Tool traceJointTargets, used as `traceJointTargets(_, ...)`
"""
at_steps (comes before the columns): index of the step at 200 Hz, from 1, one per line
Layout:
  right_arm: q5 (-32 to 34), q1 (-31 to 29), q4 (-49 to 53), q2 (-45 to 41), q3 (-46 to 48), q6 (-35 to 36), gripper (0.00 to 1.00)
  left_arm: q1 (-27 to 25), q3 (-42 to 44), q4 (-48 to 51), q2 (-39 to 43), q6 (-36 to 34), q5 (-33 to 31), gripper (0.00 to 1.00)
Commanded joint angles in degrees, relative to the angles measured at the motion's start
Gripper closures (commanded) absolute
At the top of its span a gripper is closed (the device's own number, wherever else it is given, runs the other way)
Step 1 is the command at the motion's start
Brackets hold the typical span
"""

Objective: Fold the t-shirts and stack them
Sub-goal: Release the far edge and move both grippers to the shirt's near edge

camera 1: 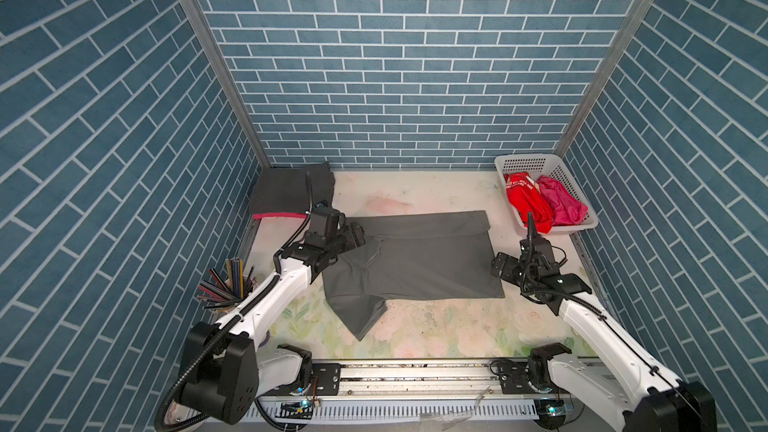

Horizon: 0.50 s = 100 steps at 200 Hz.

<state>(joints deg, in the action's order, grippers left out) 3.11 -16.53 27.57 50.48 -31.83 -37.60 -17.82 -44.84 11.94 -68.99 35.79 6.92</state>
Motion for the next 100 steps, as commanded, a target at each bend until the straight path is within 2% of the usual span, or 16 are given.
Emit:
traceJointTargets(1,-3.60,0.14,5.72,-4.45,2.66,-7.91,0.02,-1.45,3.33,-3.08,2.41,3.89,5.33,0.12)
traceJointTargets(37,-8.61,-0.38,6.29,-8.99,7.54,-16.44,0.03,-2.22,8.83,-3.99,5.27,3.08,4.77,0.13)
traceJointTargets(61,-7.53,-2.38,5.78,-8.24,8.37,-20.65,0.07,-2.34,9.71,-3.99,5.46,2.32,5.33,0.12)
traceJointTargets(100,-6.81,-8.37,0.90,-5.81,10.06,-30.53,0.20,-2.20,9.77,-4.82,6.32,2.62,6.35,0.12)
